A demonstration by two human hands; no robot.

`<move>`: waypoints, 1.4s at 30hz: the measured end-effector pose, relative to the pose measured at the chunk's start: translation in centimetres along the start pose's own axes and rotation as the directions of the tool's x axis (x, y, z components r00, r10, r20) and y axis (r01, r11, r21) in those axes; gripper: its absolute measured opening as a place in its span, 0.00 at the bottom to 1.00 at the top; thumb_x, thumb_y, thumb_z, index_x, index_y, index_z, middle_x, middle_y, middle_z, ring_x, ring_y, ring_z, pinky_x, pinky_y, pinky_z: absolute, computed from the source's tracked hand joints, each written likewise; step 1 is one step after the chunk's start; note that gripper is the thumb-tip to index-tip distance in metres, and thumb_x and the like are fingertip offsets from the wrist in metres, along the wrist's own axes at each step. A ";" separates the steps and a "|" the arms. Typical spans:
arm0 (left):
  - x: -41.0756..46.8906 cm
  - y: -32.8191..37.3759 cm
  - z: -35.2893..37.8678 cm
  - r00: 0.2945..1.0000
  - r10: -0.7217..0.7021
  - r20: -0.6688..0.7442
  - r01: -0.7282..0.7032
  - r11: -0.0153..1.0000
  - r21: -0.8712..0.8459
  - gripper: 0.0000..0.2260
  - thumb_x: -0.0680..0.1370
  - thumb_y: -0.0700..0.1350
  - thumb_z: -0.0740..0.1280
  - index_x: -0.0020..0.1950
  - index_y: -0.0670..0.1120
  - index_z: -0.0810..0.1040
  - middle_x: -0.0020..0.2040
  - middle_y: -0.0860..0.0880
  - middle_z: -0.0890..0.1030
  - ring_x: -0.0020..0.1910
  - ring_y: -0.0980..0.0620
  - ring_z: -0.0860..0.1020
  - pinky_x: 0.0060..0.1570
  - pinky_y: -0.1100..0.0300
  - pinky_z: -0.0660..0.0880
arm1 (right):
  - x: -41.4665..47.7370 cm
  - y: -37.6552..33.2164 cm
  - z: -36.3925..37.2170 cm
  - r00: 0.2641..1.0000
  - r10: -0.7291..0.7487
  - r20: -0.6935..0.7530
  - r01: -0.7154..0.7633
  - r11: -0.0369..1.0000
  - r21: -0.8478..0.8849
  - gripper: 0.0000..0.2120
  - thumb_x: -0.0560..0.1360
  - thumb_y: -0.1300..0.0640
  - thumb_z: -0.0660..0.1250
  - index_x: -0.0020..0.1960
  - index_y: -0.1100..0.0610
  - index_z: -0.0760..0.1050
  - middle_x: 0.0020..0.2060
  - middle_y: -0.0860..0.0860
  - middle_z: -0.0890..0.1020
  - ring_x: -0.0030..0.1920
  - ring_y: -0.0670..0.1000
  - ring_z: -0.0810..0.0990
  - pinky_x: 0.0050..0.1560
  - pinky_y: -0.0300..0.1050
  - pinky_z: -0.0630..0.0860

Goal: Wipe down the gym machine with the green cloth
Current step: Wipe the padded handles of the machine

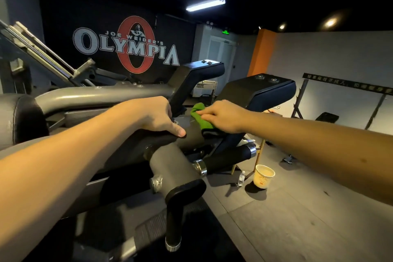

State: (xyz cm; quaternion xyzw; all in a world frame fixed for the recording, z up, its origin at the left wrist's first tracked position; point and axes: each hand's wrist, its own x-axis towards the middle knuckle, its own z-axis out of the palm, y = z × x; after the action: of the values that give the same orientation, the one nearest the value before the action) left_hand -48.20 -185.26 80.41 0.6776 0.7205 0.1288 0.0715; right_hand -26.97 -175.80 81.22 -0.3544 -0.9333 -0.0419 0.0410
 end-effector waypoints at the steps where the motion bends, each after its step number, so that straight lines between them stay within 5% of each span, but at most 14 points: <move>1: 0.0 0.0 0.0 1.000 0.001 0.004 -0.001 1.000 -0.002 0.28 0.66 0.71 0.74 0.50 0.49 0.85 0.46 0.50 0.84 0.45 0.51 0.81 0.55 0.49 0.79 | 0.8 -0.8 0.3 1.000 -0.004 -0.017 0.005 0.999 0.043 0.19 0.86 0.50 0.57 0.74 0.52 0.73 0.71 0.54 0.76 0.71 0.55 0.73 0.71 0.47 0.65; 9: 0.0 0.0 -0.1 1.000 -0.007 0.023 0.007 1.000 -0.001 0.28 0.66 0.72 0.74 0.51 0.49 0.85 0.46 0.50 0.84 0.45 0.51 0.81 0.55 0.49 0.79 | -2.0 -0.1 0.5 0.992 -0.114 0.051 0.113 0.993 0.014 0.23 0.84 0.43 0.58 0.78 0.45 0.65 0.74 0.51 0.73 0.69 0.52 0.74 0.70 0.54 0.71; 14: -0.4 0.0 0.2 1.000 -0.005 0.008 0.005 1.000 -0.009 0.32 0.67 0.71 0.74 0.59 0.48 0.83 0.51 0.50 0.83 0.49 0.50 0.80 0.58 0.48 0.78 | 1.4 -0.7 0.7 0.993 0.007 -0.119 -0.010 1.000 -0.026 0.16 0.84 0.49 0.60 0.61 0.54 0.84 0.53 0.55 0.86 0.51 0.53 0.83 0.58 0.57 0.79; 16: -0.5 0.1 0.3 1.000 -0.016 0.004 0.016 1.000 -0.006 0.33 0.67 0.71 0.74 0.60 0.47 0.82 0.51 0.50 0.83 0.49 0.50 0.80 0.58 0.47 0.78 | 2.8 -2.2 1.2 0.988 -0.014 -0.152 0.019 0.999 0.030 0.16 0.83 0.51 0.62 0.52 0.58 0.86 0.45 0.55 0.86 0.44 0.52 0.82 0.53 0.57 0.80; 19: -0.6 0.2 0.3 0.999 -0.035 -0.001 0.035 0.999 0.003 0.34 0.68 0.71 0.73 0.64 0.47 0.80 0.53 0.50 0.82 0.50 0.50 0.79 0.58 0.47 0.77 | 2.1 -3.5 1.3 0.980 -0.137 -0.146 0.151 0.985 0.086 0.13 0.83 0.53 0.63 0.55 0.56 0.86 0.45 0.49 0.86 0.42 0.47 0.81 0.50 0.47 0.79; 25: -0.7 0.0 0.5 0.999 -0.028 -0.026 0.028 0.999 -0.017 0.34 0.67 0.71 0.74 0.63 0.48 0.81 0.55 0.49 0.83 0.51 0.49 0.80 0.60 0.47 0.77 | -0.3 0.3 -0.6 0.993 -0.106 -0.049 0.087 0.953 -0.291 0.13 0.84 0.52 0.62 0.63 0.51 0.80 0.51 0.49 0.83 0.51 0.52 0.81 0.48 0.46 0.75; 31: -0.6 0.3 0.3 1.000 -0.012 -0.003 0.012 1.000 0.027 0.28 0.69 0.71 0.73 0.53 0.48 0.82 0.45 0.50 0.82 0.44 0.51 0.80 0.48 0.52 0.76 | -0.2 -2.4 -0.1 0.961 -0.273 -0.037 0.272 0.962 -0.031 0.14 0.83 0.55 0.63 0.67 0.50 0.79 0.58 0.47 0.84 0.56 0.48 0.80 0.61 0.47 0.76; 36: -0.7 0.1 0.8 0.999 -0.027 -0.032 0.027 1.000 -0.009 0.35 0.68 0.71 0.73 0.63 0.47 0.81 0.55 0.48 0.83 0.52 0.48 0.80 0.61 0.46 0.77 | -0.4 0.9 -0.7 1.000 -0.015 -0.007 0.014 0.976 -0.216 0.16 0.84 0.48 0.59 0.68 0.50 0.78 0.60 0.52 0.83 0.57 0.53 0.80 0.60 0.55 0.77; 42: -1.5 0.3 0.3 0.999 -0.040 -0.017 0.041 0.998 0.052 0.39 0.67 0.73 0.72 0.69 0.49 0.78 0.60 0.49 0.81 0.56 0.48 0.79 0.62 0.46 0.75 | 1.1 -3.1 0.8 0.983 -0.182 0.035 0.182 0.983 -0.002 0.22 0.86 0.46 0.54 0.79 0.47 0.64 0.77 0.50 0.69 0.75 0.52 0.68 0.75 0.47 0.61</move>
State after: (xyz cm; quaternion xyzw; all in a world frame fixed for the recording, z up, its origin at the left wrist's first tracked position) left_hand -47.68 -186.69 80.10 0.6636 0.7377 0.1138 0.0502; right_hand -29.85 -177.28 80.43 -0.2682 -0.9622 -0.0418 0.0199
